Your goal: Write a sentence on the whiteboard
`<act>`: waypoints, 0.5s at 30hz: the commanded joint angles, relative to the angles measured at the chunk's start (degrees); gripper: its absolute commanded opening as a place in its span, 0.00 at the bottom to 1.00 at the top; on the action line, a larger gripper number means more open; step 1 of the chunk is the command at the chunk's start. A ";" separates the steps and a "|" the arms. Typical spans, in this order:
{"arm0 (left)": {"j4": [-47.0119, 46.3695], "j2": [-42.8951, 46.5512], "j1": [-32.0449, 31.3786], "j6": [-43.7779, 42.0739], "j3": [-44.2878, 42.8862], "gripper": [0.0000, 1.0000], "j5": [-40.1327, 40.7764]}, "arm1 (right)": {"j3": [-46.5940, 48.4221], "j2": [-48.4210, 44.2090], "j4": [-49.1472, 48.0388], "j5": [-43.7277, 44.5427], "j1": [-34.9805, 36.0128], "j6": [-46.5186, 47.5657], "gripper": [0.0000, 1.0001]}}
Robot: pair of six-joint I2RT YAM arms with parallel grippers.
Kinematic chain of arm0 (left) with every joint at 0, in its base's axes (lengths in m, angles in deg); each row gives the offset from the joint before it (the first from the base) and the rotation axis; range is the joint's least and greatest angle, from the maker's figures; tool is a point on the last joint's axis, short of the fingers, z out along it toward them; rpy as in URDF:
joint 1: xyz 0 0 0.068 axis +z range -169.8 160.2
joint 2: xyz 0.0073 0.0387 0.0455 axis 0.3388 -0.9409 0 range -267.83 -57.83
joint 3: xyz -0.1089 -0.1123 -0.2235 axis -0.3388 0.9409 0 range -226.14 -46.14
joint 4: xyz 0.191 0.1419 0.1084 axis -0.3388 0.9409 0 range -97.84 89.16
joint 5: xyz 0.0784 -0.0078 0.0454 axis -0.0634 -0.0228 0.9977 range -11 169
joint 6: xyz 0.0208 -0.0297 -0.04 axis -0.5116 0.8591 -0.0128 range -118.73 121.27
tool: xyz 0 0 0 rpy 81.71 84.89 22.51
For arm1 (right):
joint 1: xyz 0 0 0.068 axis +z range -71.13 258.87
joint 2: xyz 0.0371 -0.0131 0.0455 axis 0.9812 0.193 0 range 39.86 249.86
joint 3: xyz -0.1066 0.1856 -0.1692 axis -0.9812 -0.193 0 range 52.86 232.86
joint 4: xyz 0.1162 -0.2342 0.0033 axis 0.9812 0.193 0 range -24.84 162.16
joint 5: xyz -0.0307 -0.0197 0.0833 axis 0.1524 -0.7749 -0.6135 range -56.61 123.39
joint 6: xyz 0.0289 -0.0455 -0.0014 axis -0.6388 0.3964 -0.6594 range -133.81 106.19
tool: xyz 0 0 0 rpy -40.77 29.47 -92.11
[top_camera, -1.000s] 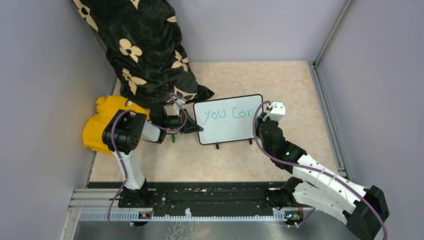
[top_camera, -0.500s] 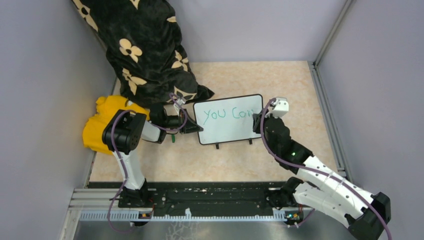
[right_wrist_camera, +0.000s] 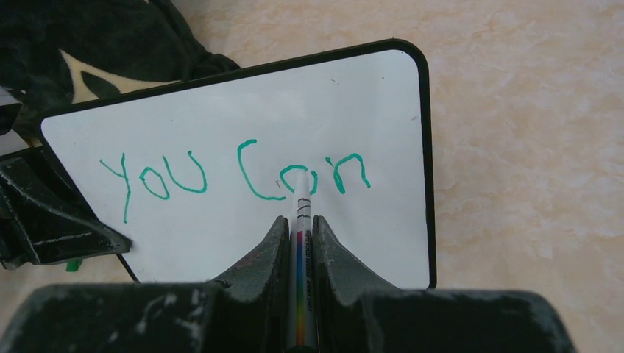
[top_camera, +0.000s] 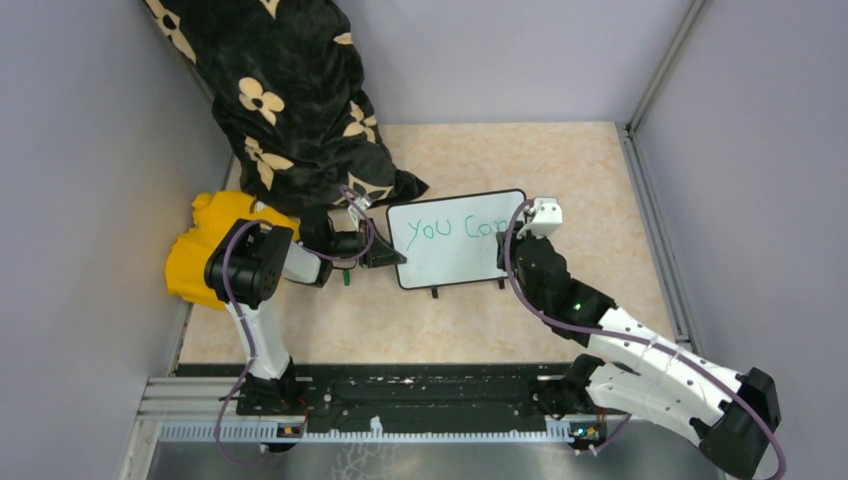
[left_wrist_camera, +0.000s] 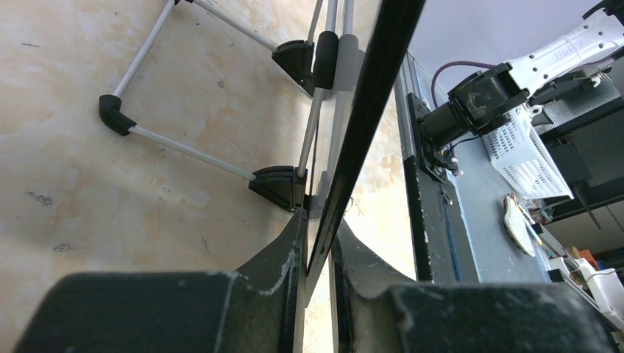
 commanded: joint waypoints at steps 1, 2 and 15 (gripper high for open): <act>1.56 -0.58 -0.15 -0.17 0.22 0.20 1.27 | 2.08 1.09 -3.73 2.08 0.50 -0.02 0.00; 1.61 -0.62 -0.15 -0.17 0.26 0.20 1.28 | 2.07 1.36 -4.09 2.15 0.48 -0.12 0.00; 2.35 -0.62 -0.15 -0.61 0.13 0.20 1.28 | 1.98 4.53 -7.15 2.39 0.08 -0.20 0.00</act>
